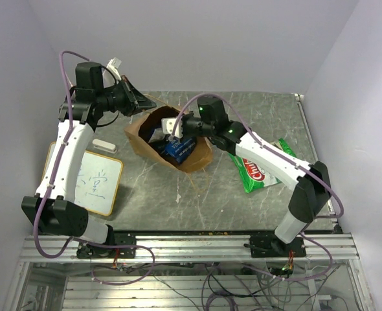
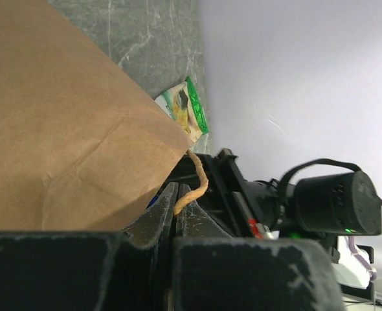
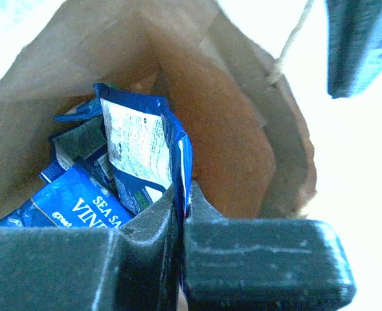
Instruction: Take the snacks out of the paper bag
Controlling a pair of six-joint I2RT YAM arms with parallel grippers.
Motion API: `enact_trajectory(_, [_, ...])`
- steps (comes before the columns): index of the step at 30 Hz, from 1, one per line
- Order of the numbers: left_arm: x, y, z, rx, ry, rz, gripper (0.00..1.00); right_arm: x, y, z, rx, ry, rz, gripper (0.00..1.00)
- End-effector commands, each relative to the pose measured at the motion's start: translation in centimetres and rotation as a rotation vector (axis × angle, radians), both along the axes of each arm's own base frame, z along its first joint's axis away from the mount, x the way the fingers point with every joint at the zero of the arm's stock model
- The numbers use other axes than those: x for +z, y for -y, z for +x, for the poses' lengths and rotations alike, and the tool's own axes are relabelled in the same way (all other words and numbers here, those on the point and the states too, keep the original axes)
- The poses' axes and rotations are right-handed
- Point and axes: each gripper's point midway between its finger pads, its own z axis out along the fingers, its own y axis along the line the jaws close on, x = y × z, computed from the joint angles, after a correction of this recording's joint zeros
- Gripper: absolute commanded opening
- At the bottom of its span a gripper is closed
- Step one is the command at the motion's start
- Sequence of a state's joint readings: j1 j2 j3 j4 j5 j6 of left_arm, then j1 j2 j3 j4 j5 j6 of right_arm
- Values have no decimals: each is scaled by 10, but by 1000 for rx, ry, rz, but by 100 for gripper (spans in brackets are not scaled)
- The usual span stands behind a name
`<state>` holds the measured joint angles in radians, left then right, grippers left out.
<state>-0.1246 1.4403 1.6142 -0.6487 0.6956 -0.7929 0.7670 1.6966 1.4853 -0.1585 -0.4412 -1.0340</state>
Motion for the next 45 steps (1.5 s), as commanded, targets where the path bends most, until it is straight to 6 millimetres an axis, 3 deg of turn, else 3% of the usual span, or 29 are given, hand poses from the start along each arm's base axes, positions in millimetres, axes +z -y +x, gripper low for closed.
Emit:
enact_trajectory(1, [8, -5, 3, 23, 22, -5, 7, 55, 15, -20, -6, 9, 109, 0])
enact_trajectory(5, [6, -6, 2, 35, 21, -22, 7, 106, 34, -37, -25, 68, 205, 0])
enact_trajectory(14, [2, -10, 2, 54, 13, -11, 7, 198, 90, -81, -78, 214, 435, 0])
enact_trajectory(17, [0, -10, 2, 54, 12, -14, 7, 220, 116, -77, -194, 266, 516, 0])
enact_trajectory(19, [0, -9, 1, 51, 11, -15, 7, 230, 140, -62, -350, 284, 579, 0])
enact_trajectory(21, [1, -9, 0, 50, 14, -16, 7, 226, 169, -40, -542, 282, 623, 0])
enact_trajectory(23, [2, -9, -1, 48, 16, -18, 7, 210, 200, -17, -743, 244, 627, 0])
enact_trajectory(25, [2, -9, -3, 46, 18, -17, 7, 179, 227, 4, -887, 178, 601, 0])
enact_trajectory(29, [3, -9, -5, 42, 21, -12, 7, 94, 285, 33, -1102, 20, 493, 0])
enact_trajectory(31, [3, -9, -6, 40, 23, -13, 7, 52, 312, 38, -1199, -28, 393, 0])
enact_trajectory(32, [3, -9, -6, 38, 23, -13, 7, 31, 322, 39, -1242, -57, 340, 0])
enact_trajectory(35, [3, -9, -6, 36, 23, -11, 7, -15, 376, 34, -1462, -134, 238, 0])
enact_trajectory(39, [1, -8, -6, 32, 20, -16, 7, -42, 437, 16, -1687, -181, 146, 0])
enact_trajectory(42, [0, -7, -5, 29, 16, -21, 7, -69, 453, -3, -1712, -184, -1, 0])
enact_trajectory(45, [1, -7, -4, 27, 16, -24, 7, -98, 446, -18, -1665, -274, -72, 0])
